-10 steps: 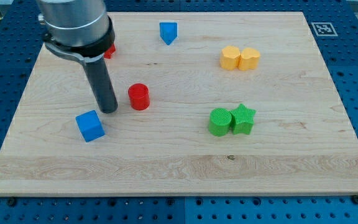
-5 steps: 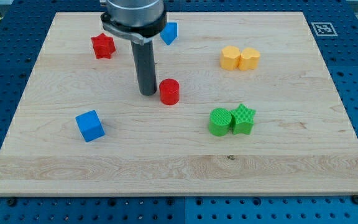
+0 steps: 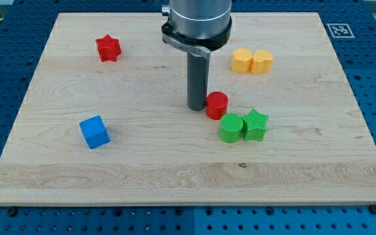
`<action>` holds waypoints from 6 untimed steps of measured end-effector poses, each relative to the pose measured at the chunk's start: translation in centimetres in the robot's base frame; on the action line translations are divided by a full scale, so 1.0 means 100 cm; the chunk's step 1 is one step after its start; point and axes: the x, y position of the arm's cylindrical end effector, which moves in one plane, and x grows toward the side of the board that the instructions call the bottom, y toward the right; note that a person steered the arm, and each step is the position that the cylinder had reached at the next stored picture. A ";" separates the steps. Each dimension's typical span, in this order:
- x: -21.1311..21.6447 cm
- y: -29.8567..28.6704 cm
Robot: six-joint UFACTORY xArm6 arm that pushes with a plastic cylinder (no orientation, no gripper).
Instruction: Place the red circle at the top left of the green circle
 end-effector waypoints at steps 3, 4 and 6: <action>-0.030 0.000; -0.056 0.000; -0.091 -0.016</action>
